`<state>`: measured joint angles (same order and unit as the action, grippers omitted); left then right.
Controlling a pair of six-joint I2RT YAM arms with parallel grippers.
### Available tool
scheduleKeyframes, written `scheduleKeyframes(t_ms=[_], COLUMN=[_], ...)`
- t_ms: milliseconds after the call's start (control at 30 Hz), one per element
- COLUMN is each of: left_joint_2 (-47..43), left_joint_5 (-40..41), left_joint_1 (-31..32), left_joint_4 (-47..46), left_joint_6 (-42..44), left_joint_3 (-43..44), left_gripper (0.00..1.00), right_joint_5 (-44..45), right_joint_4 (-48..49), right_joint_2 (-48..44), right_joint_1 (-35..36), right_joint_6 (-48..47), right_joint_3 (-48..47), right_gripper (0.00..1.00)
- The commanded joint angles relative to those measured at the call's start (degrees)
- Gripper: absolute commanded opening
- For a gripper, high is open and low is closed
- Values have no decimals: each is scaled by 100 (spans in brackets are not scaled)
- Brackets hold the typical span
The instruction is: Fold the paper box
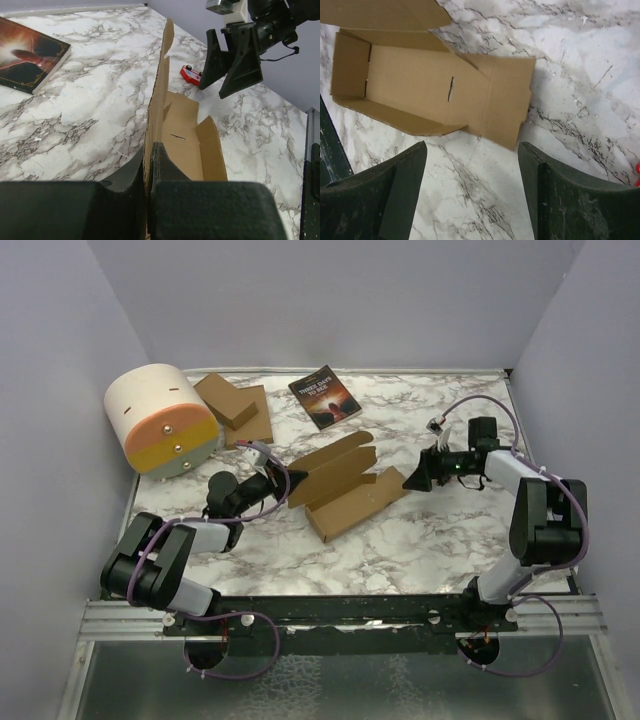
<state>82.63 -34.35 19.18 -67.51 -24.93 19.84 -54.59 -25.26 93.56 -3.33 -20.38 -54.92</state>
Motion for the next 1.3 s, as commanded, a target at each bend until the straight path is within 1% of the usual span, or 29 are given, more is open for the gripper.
scheduleKeyframes(t_ms=[0,100,167,233,267,333,400,500,533,567,600,633,700,733,800,833,933,1033,1167,1267], left_joint_2=[-153,-139,-100,-75,-79,-77,-66,-44,-45,-45,-45,-30,-24,-7,23,38,74,112,133,150], left_joint_5=[-187,-287,-329,-369,-371,-395,-426,-557,-590,-616,-631,-654,-675,-692,-712,-722,-748,-749,-729,-723], left_joint_1=[-19,-16,-19,-17,-18,-16,-14,-14,-17,-15,-18,-12,-4,-6,1,3,28,38,33,39], left_joint_4=[-1081,-1528,-1822,-2089,-2154,-2252,-2437,-2614,-2618,-2625,-2632,-2659,-2737,-2774,-2858,-2912,-2986,-3033,-3120,-3173], left_joint_6=[-40,-49,-138,-253,-328,-458,-605,-730,-736,-746,-760,-782,-832,-868,-937,-967,-1020,-1042,-1096,-1148], left_joint_3=[-250,-394,-466,-501,-490,-463,-462,-454,-450,-446,-445,-459,-447,-439,-424,-420,-419,-424,-428,-419], left_gripper=[0,0,0,0,0,0,0,0,0,0,0,0,0,0,0,0,0,0,0,0], right_joint_5=[312,-41,-781,-1578,-1837,-2177,-2283,-2481,-2452,-2275,-2040,-1779,-1366,-1231,-1186,-1084,-865,-423,235,629], right_joint_4=[45,-135,-377,-363,-214,418,1068,1483,1703,2004,2429,2760,3281,3504,3893,3980,4081,4264,4552,4585], right_joint_2=[183,168,-29,-365,-558,-908,-1208,-1479,-1540,-1577,-1587,-1569,-1425,-1318,-1031,-950,-816,-755,-688,-702], right_joint_1=[-18,-48,-62,-62,-56,-45,22,111,113,114,114,114,114,114,178,259,638,969,1051,1054], right_joint_6=[71,-70,-497,-1013,-1271,-1664,-2089,-2853,-2849,-2476,-2071,-1769,-1181,-809,-341,-214,-196,-15,309,247], right_joint_3=[-123,-261,-352,-258,-142,229,658,1024,1068,1089,1104,1093,1029,1008,1011,1051,1144,1157,1199,1276], right_gripper=[73,72,72,72,73,78,83,83,83,81,75,63,30,19,6,2,1,1,1,1])
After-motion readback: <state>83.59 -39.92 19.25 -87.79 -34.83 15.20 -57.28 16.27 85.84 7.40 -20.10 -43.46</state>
